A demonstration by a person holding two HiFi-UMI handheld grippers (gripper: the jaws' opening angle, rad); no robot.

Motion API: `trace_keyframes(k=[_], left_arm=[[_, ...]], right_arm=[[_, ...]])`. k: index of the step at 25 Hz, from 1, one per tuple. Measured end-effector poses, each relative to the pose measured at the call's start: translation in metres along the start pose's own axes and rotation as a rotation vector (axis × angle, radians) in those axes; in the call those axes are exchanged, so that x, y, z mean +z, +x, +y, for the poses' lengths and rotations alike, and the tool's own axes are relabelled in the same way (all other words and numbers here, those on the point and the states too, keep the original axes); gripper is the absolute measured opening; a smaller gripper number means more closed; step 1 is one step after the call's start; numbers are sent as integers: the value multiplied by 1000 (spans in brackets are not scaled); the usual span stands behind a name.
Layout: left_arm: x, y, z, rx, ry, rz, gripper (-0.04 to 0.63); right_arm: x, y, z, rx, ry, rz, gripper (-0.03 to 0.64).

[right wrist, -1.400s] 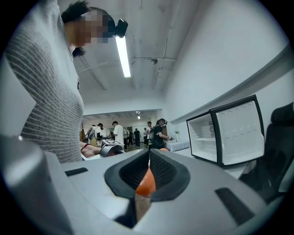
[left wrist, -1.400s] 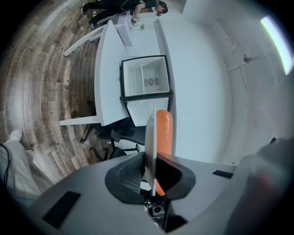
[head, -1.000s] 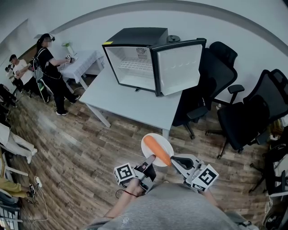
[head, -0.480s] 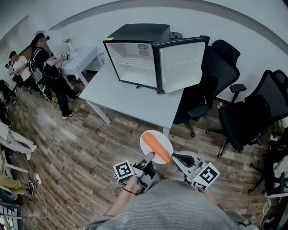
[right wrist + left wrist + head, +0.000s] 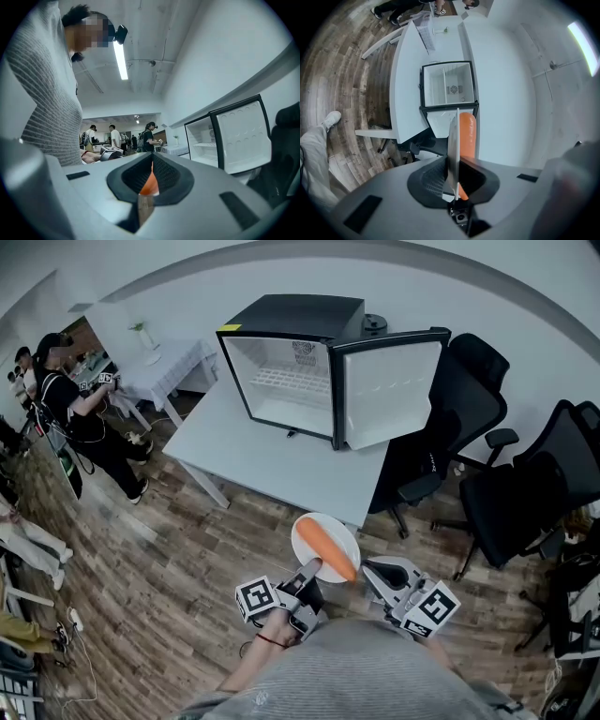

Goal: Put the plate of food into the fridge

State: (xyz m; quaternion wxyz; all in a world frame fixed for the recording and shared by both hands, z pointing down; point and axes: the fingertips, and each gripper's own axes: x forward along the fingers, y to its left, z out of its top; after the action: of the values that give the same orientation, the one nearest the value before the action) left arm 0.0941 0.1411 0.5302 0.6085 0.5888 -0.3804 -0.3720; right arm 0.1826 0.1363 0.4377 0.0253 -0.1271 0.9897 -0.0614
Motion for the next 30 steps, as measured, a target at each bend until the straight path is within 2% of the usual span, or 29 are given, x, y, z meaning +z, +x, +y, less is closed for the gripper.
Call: trace_keyframes(k=[3, 7, 13, 21, 25, 30], left_arm=[[30, 3, 12, 37, 19, -3, 52], [67, 18, 13, 25, -8, -10, 52], [128, 46, 14, 24, 7, 3, 52], [198, 72, 6, 4, -45, 16, 52], [238, 82, 10, 24, -19, 30, 52], [271, 98, 7, 9, -37, 48, 52]], right_arm=[[-1, 23, -15, -6, 9, -1, 14], [-4, 58, -36, -13, 17, 2, 14], [-4, 117, -65, -1, 31, 22, 14], [0, 189, -101, -10, 35, 28, 14], [3, 222, -116, -22, 31, 25, 14], [4, 253, -133, -40, 31, 26, 14]])
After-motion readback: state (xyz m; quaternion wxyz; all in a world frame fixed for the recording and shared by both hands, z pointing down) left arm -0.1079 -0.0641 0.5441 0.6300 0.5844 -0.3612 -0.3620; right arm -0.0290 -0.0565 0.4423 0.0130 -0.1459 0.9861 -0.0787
